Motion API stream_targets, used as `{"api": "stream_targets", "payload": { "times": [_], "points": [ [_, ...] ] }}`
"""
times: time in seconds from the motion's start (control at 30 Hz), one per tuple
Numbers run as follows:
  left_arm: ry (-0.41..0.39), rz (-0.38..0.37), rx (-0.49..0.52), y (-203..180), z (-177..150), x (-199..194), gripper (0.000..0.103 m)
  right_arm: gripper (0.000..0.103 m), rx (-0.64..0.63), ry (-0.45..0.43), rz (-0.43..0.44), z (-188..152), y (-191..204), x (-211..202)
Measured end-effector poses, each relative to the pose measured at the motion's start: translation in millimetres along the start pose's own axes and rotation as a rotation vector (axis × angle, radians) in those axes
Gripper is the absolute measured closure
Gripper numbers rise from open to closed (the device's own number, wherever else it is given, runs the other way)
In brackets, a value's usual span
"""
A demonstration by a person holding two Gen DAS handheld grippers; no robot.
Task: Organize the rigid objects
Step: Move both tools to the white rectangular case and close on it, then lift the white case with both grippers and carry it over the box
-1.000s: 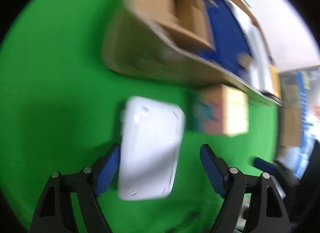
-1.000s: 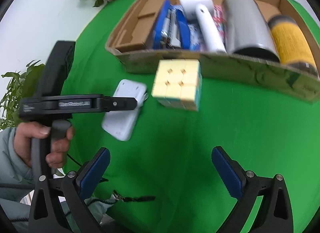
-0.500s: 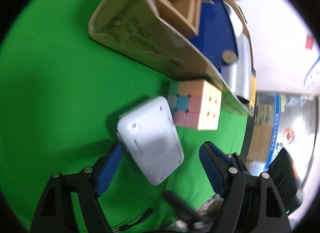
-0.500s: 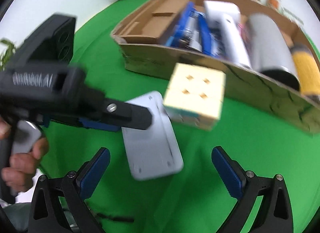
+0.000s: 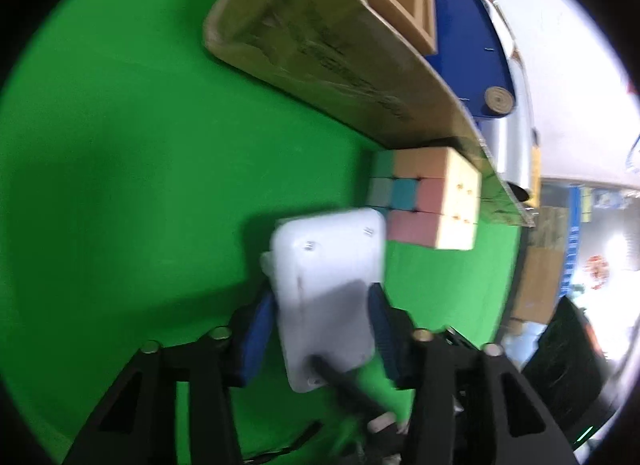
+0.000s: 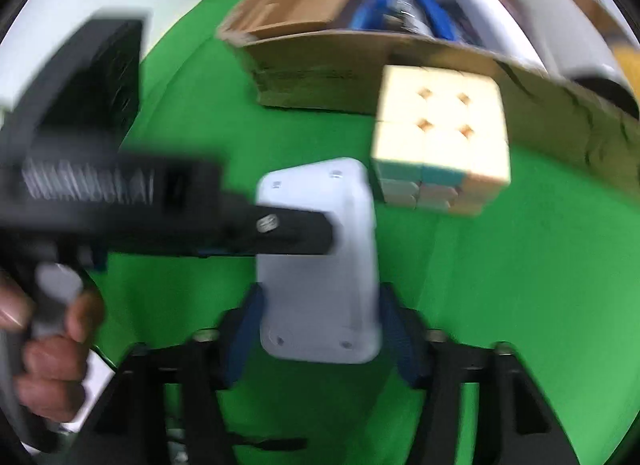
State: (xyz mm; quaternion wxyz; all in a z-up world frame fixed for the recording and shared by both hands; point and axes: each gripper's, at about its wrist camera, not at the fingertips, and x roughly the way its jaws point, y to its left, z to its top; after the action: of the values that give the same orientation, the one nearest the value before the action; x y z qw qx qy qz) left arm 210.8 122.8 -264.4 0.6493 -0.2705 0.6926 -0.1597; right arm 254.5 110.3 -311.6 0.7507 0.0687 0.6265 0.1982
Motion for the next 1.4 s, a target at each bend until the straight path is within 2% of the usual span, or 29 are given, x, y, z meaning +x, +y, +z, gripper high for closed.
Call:
{"api": "stream_targets", "payload": {
  "times": [0.07,0.13,0.27,0.33,0.47,0.57,0.63,0.73,0.87,0.9,1.13,1.23,1.4],
  "points": [
    [0.0,-0.001,-0.02,6.8,0.0,-5.7,0.067,0.065,0.052,0.061,0.074,-2.7,-3.5,3.9],
    [0.004,-0.015,-0.035,11.5,1.4,-9.7,0.069,0.063,0.014,0.102,0.077,-3.6,3.4,11.3],
    [0.016,-0.02,-0.042,14.3,5.2,-10.9,0.076,0.042,0.014,0.11,0.097,-4.6,11.1,19.6],
    [0.016,-0.021,-0.033,10.9,5.5,-11.4,0.077,0.037,0.028,0.101,0.084,-3.1,13.2,23.4],
    [0.018,-0.009,-0.022,2.7,7.1,-11.5,0.077,0.038,0.007,0.108,0.062,-5.5,15.7,26.0],
    [0.014,-0.015,-0.001,-4.6,10.7,-21.3,0.077,0.038,0.009,0.133,0.045,16.6,29.4,30.8],
    [-0.003,-0.019,0.019,-18.5,9.4,-27.2,0.077,0.039,0.012,0.12,0.033,22.1,32.7,21.7],
    [-0.031,-0.03,0.043,-39.5,12.7,-46.9,0.077,0.039,0.017,0.08,0.064,30.3,38.1,2.4],
    [-0.08,-0.026,0.105,-65.1,27.9,-71.8,0.078,0.04,0.007,0.009,0.08,50.1,45.6,-26.0],
    [-0.095,-0.024,0.116,-72.8,36.2,-78.2,0.078,0.04,0.011,-0.011,0.082,77.2,46.3,-31.4],
    [-0.157,-0.012,0.194,-96.8,102.7,-109.8,0.078,0.04,0.046,-0.108,0.095,167.3,42.7,-54.5],
    [-0.168,-0.008,0.185,-99.2,141.0,-112.8,0.078,0.04,0.078,-0.091,0.096,214.2,30.9,-51.5],
    [-0.176,-0.009,0.151,-86.3,186.6,-110.3,0.078,0.038,0.131,-0.027,0.157,265.6,31.6,-1.6]
  ]
}}
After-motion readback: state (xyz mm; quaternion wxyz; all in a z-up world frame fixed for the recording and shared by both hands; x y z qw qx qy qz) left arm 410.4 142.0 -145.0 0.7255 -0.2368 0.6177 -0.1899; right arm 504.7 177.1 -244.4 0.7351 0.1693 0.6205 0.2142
